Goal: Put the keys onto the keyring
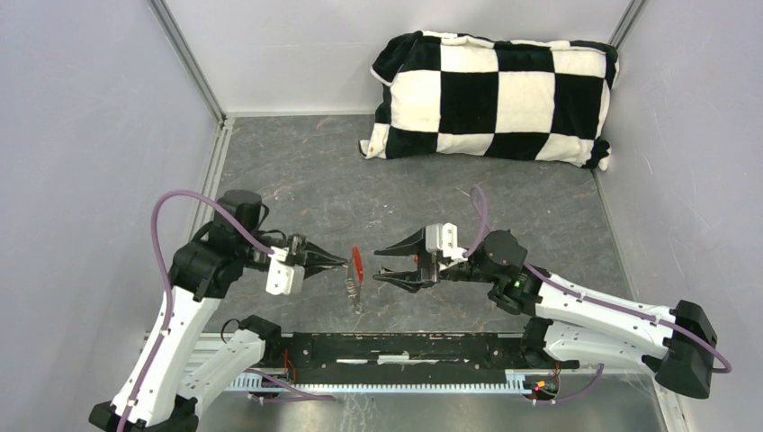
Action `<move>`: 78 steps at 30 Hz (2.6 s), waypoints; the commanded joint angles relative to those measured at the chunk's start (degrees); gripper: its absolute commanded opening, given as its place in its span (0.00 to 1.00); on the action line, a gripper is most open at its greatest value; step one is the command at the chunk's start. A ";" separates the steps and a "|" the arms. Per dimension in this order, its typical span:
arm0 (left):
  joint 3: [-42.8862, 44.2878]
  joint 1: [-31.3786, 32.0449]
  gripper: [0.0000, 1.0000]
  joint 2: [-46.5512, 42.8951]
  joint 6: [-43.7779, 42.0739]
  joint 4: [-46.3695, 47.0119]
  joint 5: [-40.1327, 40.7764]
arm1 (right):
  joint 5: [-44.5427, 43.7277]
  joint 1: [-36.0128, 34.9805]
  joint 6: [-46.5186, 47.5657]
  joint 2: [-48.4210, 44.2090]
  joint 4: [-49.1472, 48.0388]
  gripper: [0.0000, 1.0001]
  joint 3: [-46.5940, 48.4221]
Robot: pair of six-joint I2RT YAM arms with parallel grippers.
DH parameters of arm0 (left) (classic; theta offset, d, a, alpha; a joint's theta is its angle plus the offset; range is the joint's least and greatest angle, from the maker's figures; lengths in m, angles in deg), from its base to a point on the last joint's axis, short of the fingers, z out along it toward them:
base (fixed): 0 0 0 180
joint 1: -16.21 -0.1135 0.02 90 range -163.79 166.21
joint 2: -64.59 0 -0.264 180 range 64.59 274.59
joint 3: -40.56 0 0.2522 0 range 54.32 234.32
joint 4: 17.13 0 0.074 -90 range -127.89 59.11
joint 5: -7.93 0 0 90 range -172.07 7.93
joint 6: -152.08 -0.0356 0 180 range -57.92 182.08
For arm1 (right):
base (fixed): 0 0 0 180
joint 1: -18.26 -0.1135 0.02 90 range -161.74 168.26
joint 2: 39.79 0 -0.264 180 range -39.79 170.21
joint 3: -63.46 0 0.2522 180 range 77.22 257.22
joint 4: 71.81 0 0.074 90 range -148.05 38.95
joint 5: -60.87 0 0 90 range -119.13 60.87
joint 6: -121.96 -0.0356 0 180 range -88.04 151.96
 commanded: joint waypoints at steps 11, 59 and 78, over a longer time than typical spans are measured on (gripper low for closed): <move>9.91 0.07 0.02 4.06 21.96 18.42 -18.41 | 4.74 -0.27 1.29 -2.26 -10.39 0.45 2.46; 10.18 0.07 0.05 5.17 25.65 18.51 -18.09 | -6.75 -6.44 9.81 5.70 3.23 0.00 16.52; 4.22 0.16 0.25 1.66 9.84 7.95 -1.01 | -10.88 -6.42 12.50 10.56 36.52 0.00 33.54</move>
